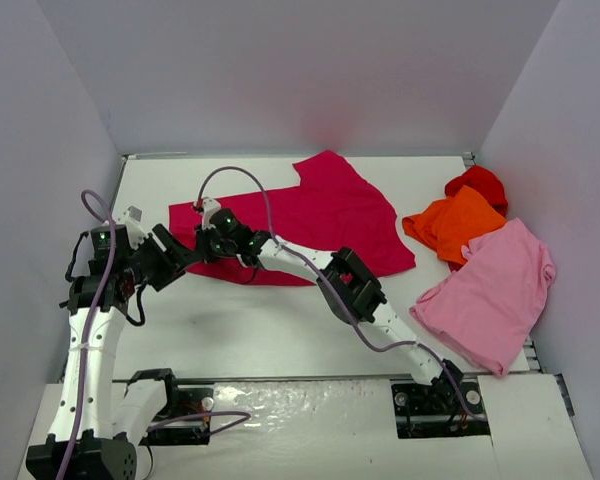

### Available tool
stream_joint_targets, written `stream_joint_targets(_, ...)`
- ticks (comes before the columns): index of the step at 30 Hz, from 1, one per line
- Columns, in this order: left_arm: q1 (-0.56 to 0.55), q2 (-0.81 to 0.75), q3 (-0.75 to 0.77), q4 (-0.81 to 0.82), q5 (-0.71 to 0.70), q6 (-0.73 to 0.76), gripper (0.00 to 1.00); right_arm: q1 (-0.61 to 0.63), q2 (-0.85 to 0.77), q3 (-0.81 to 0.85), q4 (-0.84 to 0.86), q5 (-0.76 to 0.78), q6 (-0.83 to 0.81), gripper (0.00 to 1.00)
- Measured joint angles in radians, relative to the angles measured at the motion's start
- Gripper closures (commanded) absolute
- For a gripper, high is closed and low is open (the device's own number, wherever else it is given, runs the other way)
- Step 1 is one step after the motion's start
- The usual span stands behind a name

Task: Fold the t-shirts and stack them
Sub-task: Fold the flattened tshirt in 1/3 of the way

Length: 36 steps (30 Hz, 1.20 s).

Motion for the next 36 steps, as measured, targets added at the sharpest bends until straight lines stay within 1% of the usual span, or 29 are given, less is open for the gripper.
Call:
stream_joint_targets(8, 0.000, 0.002, 0.000, 0.000, 0.000, 0.000, 0.44, -0.036, 0.014, -0.001, -0.006, 0.000, -0.001, 1.00)
stream_joint_targets(12, 0.000, 0.004, 0.000, 0.000, 0.000, 0.000, 0.44, -0.035, 0.013, -0.032, 0.005, -0.011, 0.001, 1.00)
stream_joint_targets(17, 0.000, 0.004, -0.002, 0.003, 0.001, -0.001, 0.44, -0.029, -0.002, -0.125, 0.106, -0.027, 0.009, 1.00)
stream_joint_targets(22, 0.000, 0.004, -0.011, 0.008, 0.001, -0.001, 0.44, -0.024, -0.010, -0.150, 0.128, -0.038, 0.012, 1.00)
stream_joint_targets(27, 0.000, 0.005, -0.016, 0.006, 0.001, 0.000, 0.44, 0.008, -0.089, -0.281, 0.146, -0.032, -0.006, 1.00)
stream_joint_targets(31, 0.000, 0.006, -0.016, 0.010, 0.002, -0.001, 0.44, 0.057, -0.192, -0.415, 0.110, -0.013, -0.023, 1.00)
stream_joint_targets(36, 0.000, 0.007, -0.016, 0.025, 0.012, -0.006, 0.44, 0.118, -0.275, -0.531, 0.090, -0.021, -0.017, 1.00)
